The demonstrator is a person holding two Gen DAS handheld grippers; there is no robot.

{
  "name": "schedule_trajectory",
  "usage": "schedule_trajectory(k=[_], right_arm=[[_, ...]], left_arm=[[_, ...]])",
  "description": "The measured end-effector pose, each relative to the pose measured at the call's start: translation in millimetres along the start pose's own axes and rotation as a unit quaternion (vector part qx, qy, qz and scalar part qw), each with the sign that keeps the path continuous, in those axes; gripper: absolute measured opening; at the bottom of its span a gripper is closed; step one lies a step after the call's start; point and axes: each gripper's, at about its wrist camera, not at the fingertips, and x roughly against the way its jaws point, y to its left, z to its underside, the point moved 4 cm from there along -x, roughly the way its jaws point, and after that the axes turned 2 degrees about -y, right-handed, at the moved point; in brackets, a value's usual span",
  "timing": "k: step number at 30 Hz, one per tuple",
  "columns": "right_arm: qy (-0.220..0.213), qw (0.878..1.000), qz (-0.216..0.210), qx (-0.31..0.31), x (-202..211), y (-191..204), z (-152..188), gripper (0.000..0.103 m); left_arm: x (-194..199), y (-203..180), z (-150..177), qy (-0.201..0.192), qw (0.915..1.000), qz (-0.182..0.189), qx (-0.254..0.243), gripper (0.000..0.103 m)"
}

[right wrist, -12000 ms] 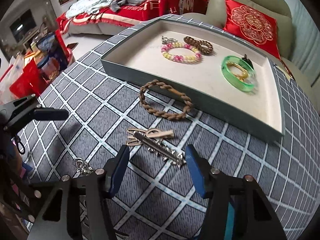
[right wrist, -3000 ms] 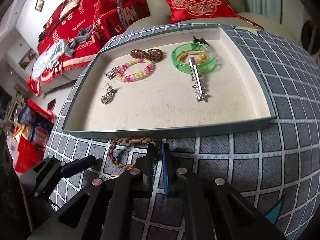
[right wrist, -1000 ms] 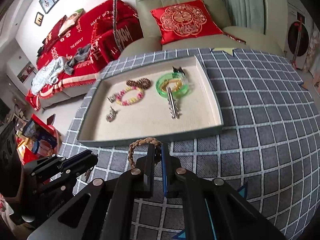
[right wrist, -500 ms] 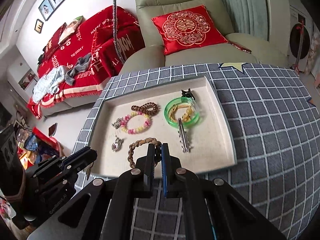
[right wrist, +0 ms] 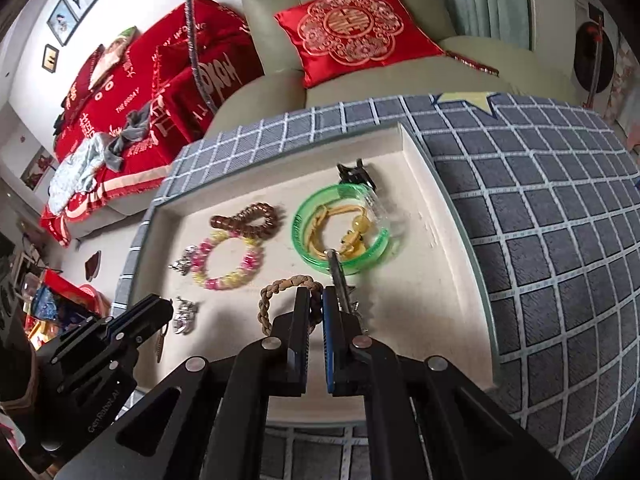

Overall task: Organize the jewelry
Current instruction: 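Carry the braided bracelet and hair clip into the tray and open both tools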

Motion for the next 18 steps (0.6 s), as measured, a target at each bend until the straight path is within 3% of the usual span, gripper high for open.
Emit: schedule_trajectory(k=[18], right_arm=[[0.011, 0.999, 0.025, 0.027, -17.0, -0.6, 5.0, 0.007]], left_arm=[[-16.9, -7.8, 4.3, 0.020, 0.9987, -0.040, -0.024, 0.022]])
